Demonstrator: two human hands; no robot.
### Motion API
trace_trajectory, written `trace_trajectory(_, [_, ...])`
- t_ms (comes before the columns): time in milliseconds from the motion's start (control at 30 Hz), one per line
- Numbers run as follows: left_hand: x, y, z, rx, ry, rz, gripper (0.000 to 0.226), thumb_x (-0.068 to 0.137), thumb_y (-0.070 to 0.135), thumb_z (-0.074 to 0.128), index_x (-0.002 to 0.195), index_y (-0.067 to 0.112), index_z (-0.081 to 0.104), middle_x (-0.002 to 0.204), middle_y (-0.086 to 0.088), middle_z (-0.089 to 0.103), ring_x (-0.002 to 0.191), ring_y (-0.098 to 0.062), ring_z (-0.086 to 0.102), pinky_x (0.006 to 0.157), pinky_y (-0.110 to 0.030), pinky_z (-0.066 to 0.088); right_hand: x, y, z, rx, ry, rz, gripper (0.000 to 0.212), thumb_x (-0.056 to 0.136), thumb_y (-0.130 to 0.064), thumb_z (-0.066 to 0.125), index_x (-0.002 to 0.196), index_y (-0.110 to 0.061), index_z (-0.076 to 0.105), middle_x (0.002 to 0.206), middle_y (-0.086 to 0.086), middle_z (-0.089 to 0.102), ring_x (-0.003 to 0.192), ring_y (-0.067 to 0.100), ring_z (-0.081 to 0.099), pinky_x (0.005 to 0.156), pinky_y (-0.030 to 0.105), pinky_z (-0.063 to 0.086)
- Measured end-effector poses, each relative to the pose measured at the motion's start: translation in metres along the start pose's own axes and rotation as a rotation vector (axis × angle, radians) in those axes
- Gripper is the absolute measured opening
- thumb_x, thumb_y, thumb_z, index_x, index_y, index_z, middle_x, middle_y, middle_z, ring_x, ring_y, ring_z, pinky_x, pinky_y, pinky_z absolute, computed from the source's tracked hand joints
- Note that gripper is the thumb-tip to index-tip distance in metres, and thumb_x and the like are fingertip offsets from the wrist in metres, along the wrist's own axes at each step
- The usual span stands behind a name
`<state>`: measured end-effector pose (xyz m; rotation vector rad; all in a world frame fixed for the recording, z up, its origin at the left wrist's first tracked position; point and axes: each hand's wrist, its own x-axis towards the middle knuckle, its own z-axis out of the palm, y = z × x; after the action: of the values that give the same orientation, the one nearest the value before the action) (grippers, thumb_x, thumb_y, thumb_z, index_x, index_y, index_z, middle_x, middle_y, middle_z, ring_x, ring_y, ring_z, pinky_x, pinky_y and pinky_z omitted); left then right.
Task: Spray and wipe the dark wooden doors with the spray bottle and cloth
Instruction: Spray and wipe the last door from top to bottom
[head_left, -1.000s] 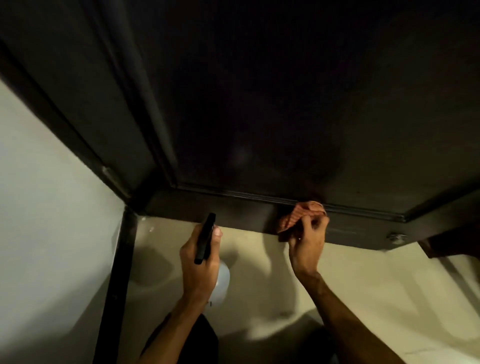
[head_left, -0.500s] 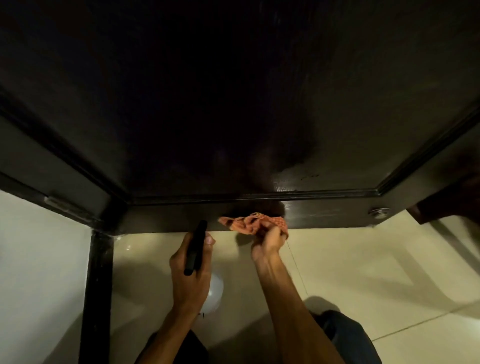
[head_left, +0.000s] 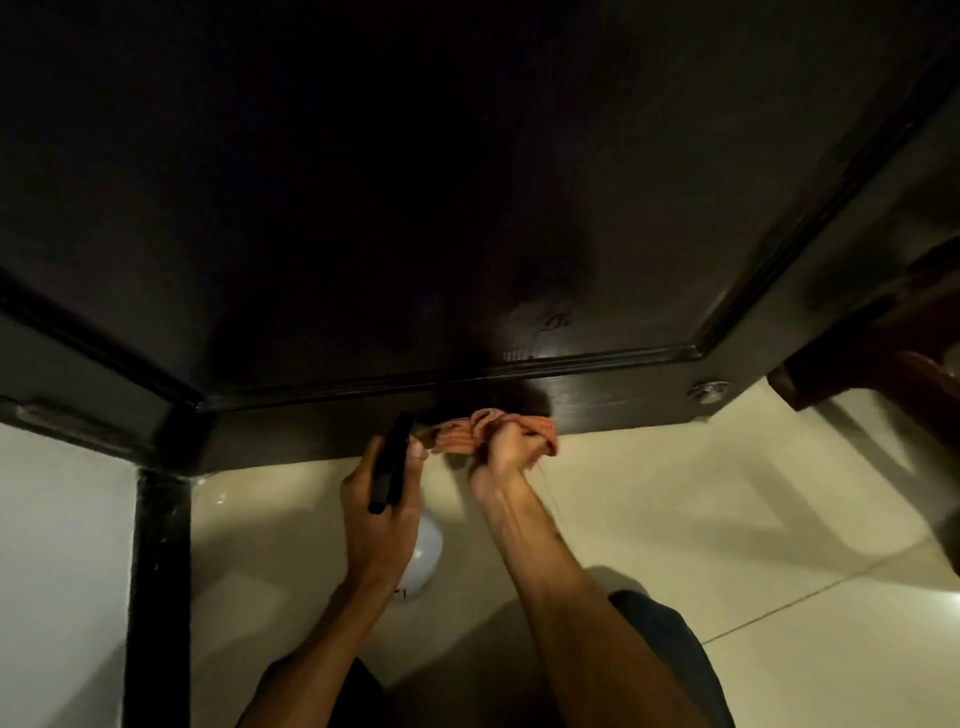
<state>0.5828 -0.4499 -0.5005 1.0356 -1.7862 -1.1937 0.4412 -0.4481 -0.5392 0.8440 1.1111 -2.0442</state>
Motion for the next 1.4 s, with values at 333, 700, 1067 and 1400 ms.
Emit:
trace_trajectory(333, [-0.005,0.006,0.028,0.016,-0.062,-0.004,0.039,0.095,0.063,0.056,0.106,0.027,0.068,0.096,0.01,0.073,0.084,-0.014,0.07,0.075,-0.051,0.06,0.043,-0.049,-0.026,-0.426,0.22,-0.446,0.07,0.082,0.0,0.054,0.149,-0.003,0.038,0.146,0.025,0.042,0.132,0.036,0.047,0.117,0.046,0.036])
trace_trajectory(700, [-0.016,0.016,0.05,0.06,-0.124,0.014,0.043,0.093,0.072,0.053,0.105,0.032,0.067,0.093,0.007,0.073,0.076,-0.015,0.069,0.067,-0.044,0.06,0.011,-0.096,-0.028,-0.357,0.232,-0.714,0.048,0.08,0.002,0.061,0.127,0.007,0.055,0.133,0.01,0.049,0.122,0.017,0.047,0.114,0.015,0.031])
trace_trajectory(1067, [-0.023,0.03,0.087,0.051,-0.196,0.0,0.033,0.095,0.056,0.057,0.105,0.027,0.07,0.094,0.008,0.074,0.079,-0.017,0.069,0.074,-0.049,0.059,0.051,-0.131,-0.05,-0.487,0.334,-0.838,0.06,0.085,0.008,0.05,0.144,0.015,0.04,0.16,0.018,0.024,0.152,0.033,0.023,0.126,0.028,0.015])
trace_trajectory(1400, [-0.02,0.048,0.113,0.004,-0.246,-0.014,0.037,0.091,0.06,0.057,0.105,0.028,0.07,0.097,0.009,0.074,0.085,-0.012,0.069,0.077,-0.044,0.057,0.072,-0.116,-0.086,-0.447,0.114,-0.678,0.094,0.085,0.021,0.046,0.16,0.0,-0.006,0.157,0.018,0.03,0.141,0.015,0.035,0.121,0.016,0.021])
